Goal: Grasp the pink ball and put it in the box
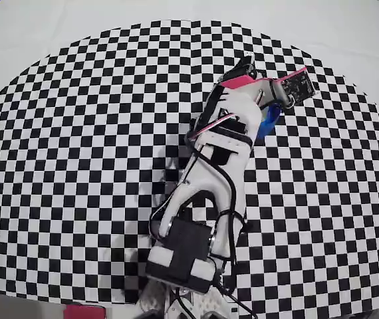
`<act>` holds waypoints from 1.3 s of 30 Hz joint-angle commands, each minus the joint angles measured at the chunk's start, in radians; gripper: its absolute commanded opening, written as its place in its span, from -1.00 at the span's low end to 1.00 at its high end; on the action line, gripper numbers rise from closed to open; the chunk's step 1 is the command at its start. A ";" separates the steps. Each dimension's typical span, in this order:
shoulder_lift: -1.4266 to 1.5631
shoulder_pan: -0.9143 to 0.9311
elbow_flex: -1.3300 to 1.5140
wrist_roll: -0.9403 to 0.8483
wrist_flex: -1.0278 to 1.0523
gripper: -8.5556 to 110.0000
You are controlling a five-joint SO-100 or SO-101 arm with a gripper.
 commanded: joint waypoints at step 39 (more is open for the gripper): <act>1.351 -0.365 0.762 0.459 0.726 -0.85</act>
